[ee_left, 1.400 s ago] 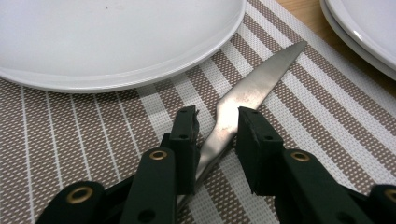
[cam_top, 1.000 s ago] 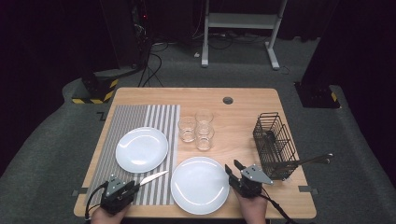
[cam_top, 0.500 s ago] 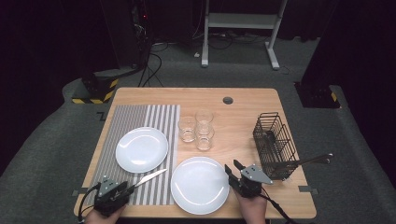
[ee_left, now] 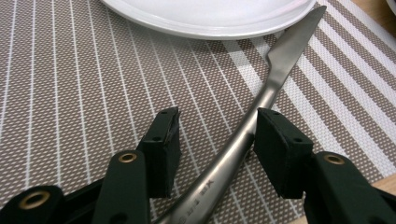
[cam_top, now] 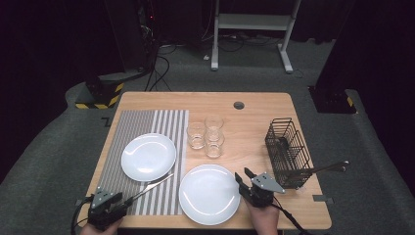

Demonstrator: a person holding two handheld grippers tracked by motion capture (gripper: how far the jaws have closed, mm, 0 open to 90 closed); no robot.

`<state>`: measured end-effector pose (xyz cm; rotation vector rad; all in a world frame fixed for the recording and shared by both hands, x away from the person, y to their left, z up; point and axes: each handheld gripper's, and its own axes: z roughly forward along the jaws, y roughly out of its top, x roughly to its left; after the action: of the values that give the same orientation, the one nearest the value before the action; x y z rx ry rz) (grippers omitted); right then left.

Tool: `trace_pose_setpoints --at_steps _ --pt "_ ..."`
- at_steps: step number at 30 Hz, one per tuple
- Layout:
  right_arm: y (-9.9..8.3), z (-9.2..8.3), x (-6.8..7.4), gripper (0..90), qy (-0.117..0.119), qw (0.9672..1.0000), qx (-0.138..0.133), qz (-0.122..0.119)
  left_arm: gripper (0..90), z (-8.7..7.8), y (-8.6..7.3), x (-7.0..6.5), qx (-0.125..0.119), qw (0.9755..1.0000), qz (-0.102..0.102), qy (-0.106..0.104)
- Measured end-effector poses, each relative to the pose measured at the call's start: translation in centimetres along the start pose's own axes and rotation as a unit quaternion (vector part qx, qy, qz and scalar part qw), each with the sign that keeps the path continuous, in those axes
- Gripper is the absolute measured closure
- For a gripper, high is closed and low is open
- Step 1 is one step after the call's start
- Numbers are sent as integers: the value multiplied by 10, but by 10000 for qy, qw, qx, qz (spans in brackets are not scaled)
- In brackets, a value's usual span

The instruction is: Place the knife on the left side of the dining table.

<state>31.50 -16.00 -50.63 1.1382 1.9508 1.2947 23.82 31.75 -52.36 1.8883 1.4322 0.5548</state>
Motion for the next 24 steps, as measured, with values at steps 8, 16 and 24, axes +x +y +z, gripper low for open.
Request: trace_pose_setpoints --at_steps 8,16,24 --pt "0 0 0 570 7 10000 -2 -4 468 -6 -4 7 3 9999 -107 19" --pt "-1 1 1 570 18 10000 17 -6 490 -7 -4 17 1 9997 -196 167" --pt "-1 2 1 570 15 10000 22 3 490 -7 0 25 -67 9993 -264 267"
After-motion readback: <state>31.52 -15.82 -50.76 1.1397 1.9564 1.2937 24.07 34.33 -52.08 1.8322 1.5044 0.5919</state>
